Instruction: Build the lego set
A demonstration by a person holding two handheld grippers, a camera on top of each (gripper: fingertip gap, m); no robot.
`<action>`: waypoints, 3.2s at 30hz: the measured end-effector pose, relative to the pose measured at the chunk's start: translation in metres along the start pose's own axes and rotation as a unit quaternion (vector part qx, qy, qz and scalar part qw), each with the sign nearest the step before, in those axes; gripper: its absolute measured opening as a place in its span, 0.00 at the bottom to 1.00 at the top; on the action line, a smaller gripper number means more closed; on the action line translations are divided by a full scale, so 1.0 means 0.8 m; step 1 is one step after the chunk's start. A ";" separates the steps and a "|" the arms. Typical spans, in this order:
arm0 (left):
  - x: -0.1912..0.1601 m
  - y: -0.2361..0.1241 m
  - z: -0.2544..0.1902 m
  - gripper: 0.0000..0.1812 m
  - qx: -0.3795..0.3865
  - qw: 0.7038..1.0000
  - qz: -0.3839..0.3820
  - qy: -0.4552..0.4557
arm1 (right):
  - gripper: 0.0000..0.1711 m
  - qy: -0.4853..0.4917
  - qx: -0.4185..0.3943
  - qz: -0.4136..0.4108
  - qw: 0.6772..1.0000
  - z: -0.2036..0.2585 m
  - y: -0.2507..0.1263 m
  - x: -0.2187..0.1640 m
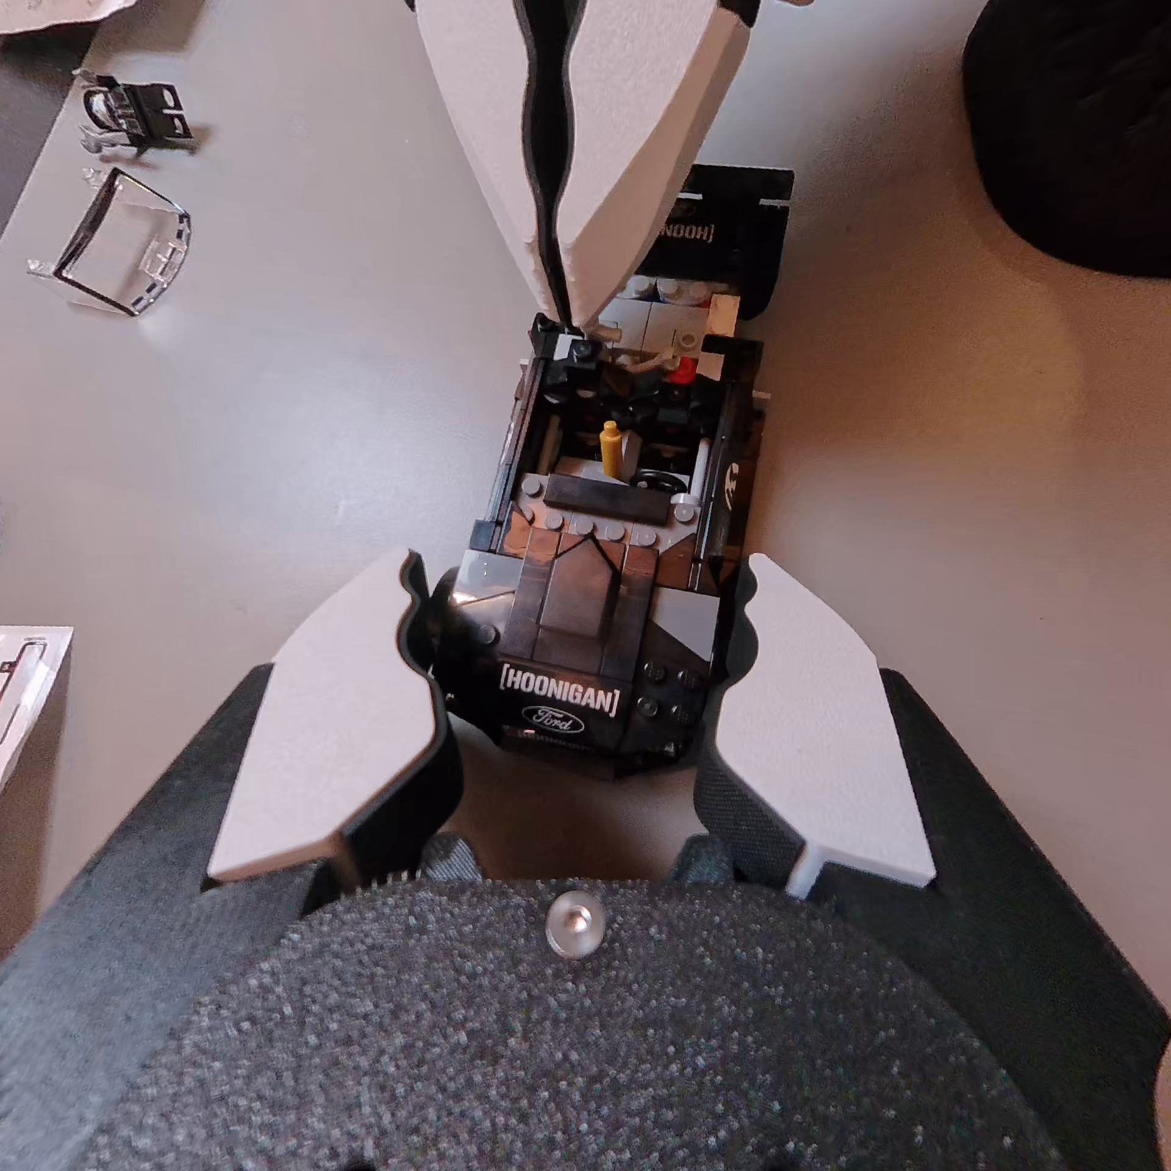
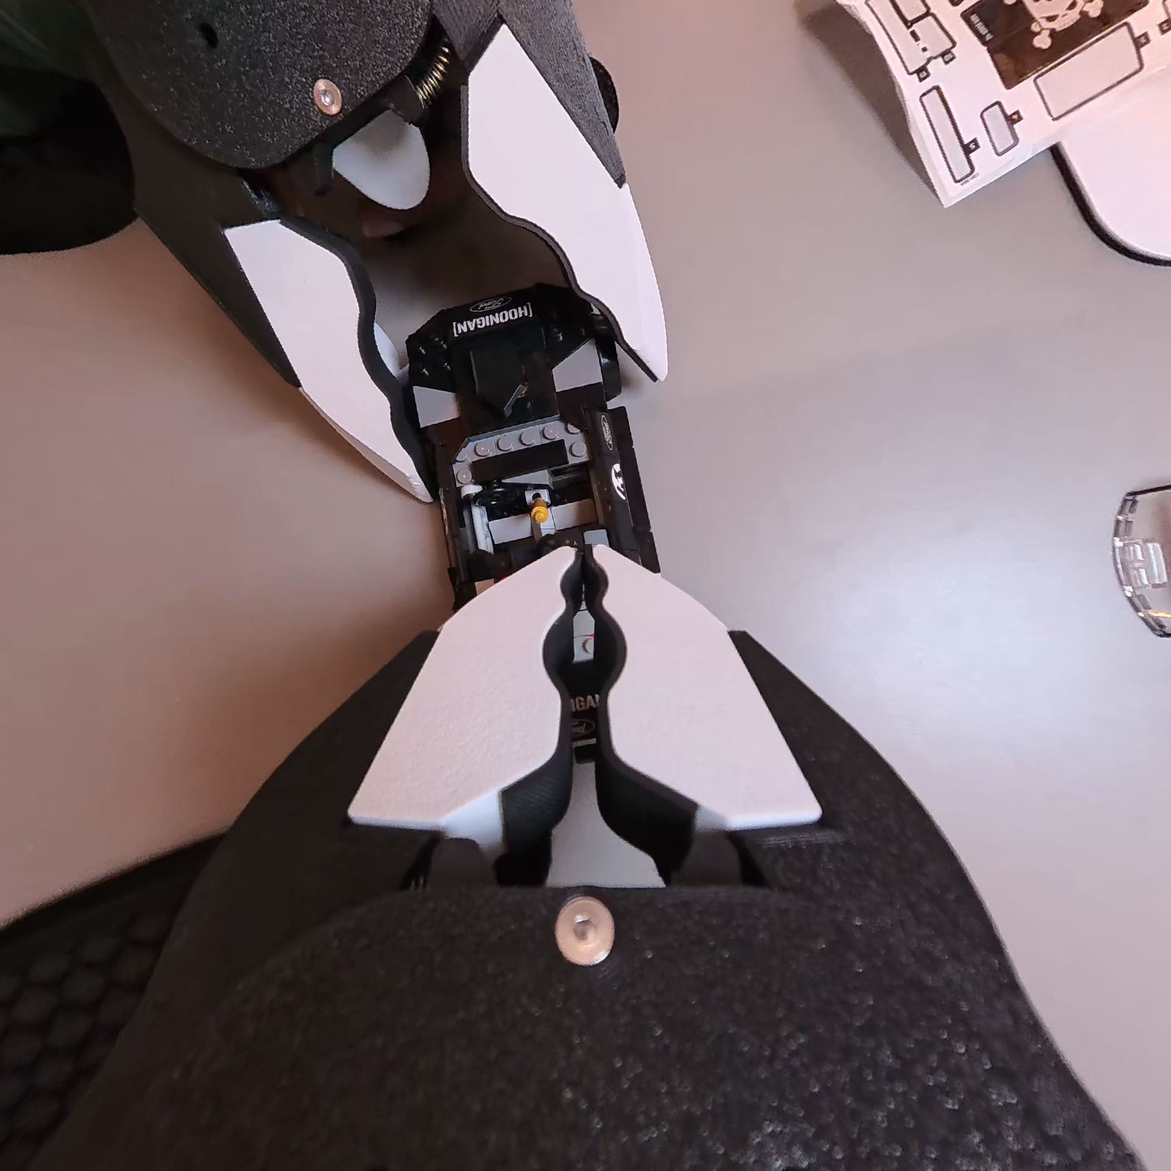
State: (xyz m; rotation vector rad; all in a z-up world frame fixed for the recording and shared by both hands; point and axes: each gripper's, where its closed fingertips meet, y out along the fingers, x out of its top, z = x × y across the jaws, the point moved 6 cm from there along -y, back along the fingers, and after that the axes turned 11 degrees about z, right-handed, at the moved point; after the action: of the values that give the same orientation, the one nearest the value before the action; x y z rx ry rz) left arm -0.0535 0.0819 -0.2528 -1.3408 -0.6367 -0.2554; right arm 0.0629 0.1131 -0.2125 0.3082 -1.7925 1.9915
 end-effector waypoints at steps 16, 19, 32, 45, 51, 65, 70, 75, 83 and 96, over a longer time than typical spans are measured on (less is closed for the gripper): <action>0.000 -0.001 -0.004 0.51 0.001 1.000 0.001 0.006 | 0.04 0.041 -0.100 -0.090 0.990 0.027 -0.007 -0.025; 0.000 -0.001 -0.006 0.51 0.002 1.000 -0.003 0.005 | 0.00 0.059 -0.104 -0.074 0.990 0.020 -0.006 -0.017; 0.000 -0.001 -0.007 0.51 -0.001 1.000 -0.005 0.007 | 0.01 0.072 -0.060 -0.025 0.995 0.015 0.001 -0.009; 0.004 0.001 -0.012 0.49 -0.010 1.000 -0.003 0.016 | 0.00 0.071 -0.029 0.019 0.997 0.009 0.002 0.001; 0.003 0.001 -0.013 0.49 -0.010 1.000 -0.001 0.013 | 0.02 0.080 -0.024 0.018 0.996 0.007 0.002 0.002; 0.002 0.000 -0.013 0.49 -0.011 1.000 0.001 0.017 | 0.02 0.082 -0.006 0.041 0.996 0.006 0.003 0.006; 0.003 0.000 -0.014 0.48 -0.009 1.000 0.002 0.020 | 0.02 0.085 0.006 0.058 0.995 0.005 0.003 0.008; 0.003 0.000 -0.014 0.48 -0.010 1.000 0.003 0.023 | 0.02 0.091 0.010 0.062 0.994 0.004 0.003 0.008; 0.002 0.000 -0.012 0.49 -0.007 1.000 0.001 0.016 | 0.15 0.058 -0.022 -0.112 0.992 0.010 -0.028 0.025; -0.004 -0.007 -0.009 0.47 0.019 1.000 0.009 0.007 | 0.36 0.110 -0.273 -0.321 0.900 0.093 -0.048 -0.053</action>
State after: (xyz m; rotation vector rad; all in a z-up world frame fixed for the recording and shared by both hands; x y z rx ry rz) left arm -0.0572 0.0731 -0.2507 -1.3073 -0.6150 -0.2363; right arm 0.1084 0.0348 -0.1874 0.4043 -1.7179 0.9844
